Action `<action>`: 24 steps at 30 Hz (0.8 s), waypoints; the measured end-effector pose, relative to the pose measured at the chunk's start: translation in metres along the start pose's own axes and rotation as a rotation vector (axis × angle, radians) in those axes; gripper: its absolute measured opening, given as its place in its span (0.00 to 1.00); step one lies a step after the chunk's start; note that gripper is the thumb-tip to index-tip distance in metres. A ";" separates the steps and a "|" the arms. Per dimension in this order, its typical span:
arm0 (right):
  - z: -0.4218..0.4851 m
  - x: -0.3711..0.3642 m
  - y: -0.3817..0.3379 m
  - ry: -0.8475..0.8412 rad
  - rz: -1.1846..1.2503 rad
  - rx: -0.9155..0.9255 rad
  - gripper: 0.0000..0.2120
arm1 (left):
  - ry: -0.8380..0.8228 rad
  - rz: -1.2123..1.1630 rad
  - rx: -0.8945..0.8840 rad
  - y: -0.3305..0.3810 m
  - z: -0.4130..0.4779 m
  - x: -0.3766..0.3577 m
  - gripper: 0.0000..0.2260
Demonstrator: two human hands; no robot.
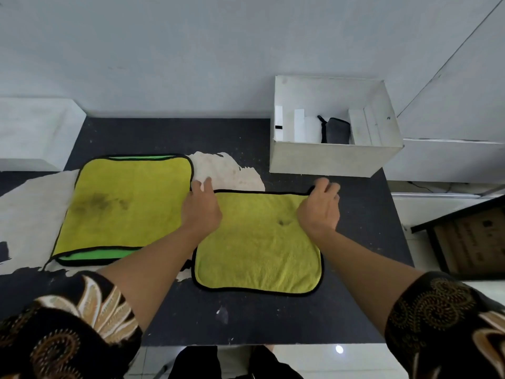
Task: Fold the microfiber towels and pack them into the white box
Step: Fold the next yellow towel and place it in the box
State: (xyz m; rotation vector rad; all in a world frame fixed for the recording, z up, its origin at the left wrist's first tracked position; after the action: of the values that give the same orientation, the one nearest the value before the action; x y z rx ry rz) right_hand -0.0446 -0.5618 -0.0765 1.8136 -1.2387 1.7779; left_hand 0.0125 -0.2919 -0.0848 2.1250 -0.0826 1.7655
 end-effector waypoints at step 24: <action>-0.070 -0.050 0.076 -0.262 -0.447 0.327 0.36 | -0.151 0.180 -0.407 0.012 -0.109 -0.056 0.29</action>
State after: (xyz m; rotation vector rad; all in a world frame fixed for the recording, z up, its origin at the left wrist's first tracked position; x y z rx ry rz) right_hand -0.1398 -0.5361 -0.1359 2.3412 -0.5621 1.5864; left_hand -0.1053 -0.2790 -0.1204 1.9902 -0.6344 1.5159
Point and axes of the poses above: each hand's wrist, its own z-axis towards the middle knuckle, its own x-axis out of the back of the hand, y = z × x, the point moved 5 cm from there along z, towards the middle knuckle, and after that the axes turned 15 degrees about -x, right-handed, at the moved point
